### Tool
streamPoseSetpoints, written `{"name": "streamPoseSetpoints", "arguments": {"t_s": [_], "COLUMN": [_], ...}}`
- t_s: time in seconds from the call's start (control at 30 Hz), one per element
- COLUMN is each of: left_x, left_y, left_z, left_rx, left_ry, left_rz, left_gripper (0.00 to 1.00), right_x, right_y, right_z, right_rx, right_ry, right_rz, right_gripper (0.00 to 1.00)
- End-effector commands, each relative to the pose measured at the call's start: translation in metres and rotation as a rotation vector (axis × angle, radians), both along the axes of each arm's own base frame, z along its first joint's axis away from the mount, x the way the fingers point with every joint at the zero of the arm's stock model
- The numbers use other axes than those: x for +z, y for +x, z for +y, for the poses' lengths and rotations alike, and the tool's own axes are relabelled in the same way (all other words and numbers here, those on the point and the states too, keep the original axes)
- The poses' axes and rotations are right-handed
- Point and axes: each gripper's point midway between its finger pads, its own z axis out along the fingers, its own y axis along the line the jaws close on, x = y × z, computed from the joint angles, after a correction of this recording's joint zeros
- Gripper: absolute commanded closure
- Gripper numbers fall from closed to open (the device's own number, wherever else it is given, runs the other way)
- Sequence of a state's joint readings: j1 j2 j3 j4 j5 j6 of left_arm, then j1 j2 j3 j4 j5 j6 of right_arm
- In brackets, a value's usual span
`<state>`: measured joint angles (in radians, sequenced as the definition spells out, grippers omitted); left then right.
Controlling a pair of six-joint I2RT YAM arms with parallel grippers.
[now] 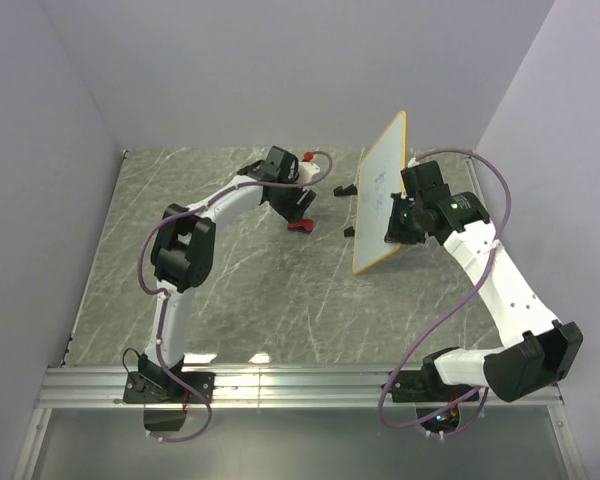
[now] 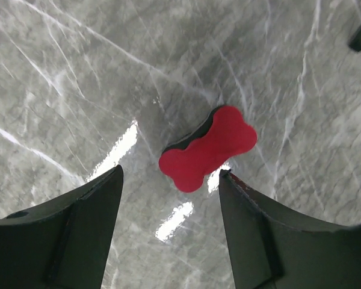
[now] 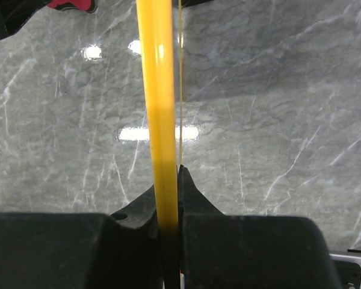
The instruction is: Erase the whiteboard
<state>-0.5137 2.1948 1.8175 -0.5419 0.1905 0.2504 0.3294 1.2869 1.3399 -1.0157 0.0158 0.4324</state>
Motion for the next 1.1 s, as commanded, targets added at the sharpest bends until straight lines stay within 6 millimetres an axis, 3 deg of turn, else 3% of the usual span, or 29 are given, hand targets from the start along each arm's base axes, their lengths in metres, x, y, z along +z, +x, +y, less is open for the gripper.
{"name": "streamPoseSetpoints", "arguments": {"t_s": [0.0, 0.33, 0.5, 0.8, 1.0, 1.07], "left_x": [0.009, 0.000, -0.034, -0.067, -0.067, -0.065], "left_y": [-0.002, -0.017, -0.008, -0.008, 0.001, 0.006], "left_z": [-0.005, -0.028, -0.017, -0.017, -0.019, -0.018], "left_rx": [-0.077, -0.170, -0.090, -0.051, -0.010, 0.016], "left_ry": [-0.032, -0.113, -0.006, 0.068, 0.078, 0.082], "left_rz": [0.013, 0.094, 0.092, 0.125, 0.103, 0.089], "left_gripper": [0.29, 0.29, 0.30, 0.34, 0.55, 0.72], "right_x": [-0.021, -0.023, -0.026, -0.033, -0.033, -0.032], "right_y": [-0.007, 0.003, 0.002, 0.000, 0.006, 0.007], "right_z": [-0.033, -0.030, -0.029, -0.028, -0.025, -0.023], "right_rx": [-0.030, -0.022, -0.020, -0.001, 0.001, 0.004], "right_ry": [-0.184, -0.195, -0.195, -0.199, -0.192, -0.183], "right_rz": [0.092, 0.118, 0.125, 0.153, 0.160, 0.158], "right_gripper": [1.00, 1.00, 1.00, 1.00, 1.00, 1.00]}}
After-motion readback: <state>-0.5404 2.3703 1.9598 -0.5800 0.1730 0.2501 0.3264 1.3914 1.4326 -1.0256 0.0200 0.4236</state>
